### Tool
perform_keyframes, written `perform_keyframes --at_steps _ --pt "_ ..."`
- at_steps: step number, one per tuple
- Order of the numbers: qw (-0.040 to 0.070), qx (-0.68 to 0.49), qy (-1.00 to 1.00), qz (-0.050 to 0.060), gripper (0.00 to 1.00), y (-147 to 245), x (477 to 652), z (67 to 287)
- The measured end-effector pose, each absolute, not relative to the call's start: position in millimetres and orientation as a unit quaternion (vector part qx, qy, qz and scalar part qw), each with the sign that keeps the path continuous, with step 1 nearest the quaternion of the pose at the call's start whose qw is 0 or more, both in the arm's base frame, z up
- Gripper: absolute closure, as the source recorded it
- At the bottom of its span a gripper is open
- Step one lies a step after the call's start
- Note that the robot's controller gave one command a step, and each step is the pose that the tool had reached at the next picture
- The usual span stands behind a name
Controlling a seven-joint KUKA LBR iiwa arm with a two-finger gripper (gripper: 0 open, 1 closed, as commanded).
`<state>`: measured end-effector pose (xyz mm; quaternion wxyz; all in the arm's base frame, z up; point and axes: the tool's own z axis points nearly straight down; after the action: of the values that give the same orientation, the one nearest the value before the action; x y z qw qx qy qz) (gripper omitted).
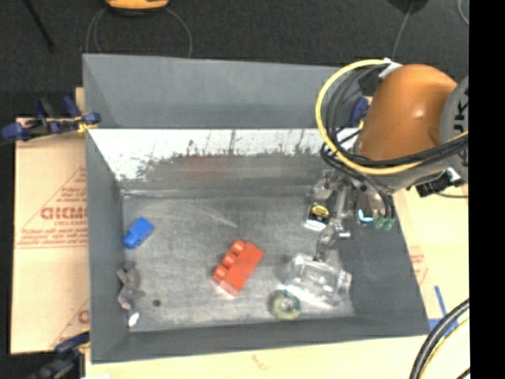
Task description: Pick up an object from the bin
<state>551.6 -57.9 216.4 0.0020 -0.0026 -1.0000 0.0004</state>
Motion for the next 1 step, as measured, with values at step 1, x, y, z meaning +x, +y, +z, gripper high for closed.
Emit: perform_keyframes --at_steps 1 --pt "0.003 0.04 -0.999 -0.001 0.0 3.3 527.1 104.2"
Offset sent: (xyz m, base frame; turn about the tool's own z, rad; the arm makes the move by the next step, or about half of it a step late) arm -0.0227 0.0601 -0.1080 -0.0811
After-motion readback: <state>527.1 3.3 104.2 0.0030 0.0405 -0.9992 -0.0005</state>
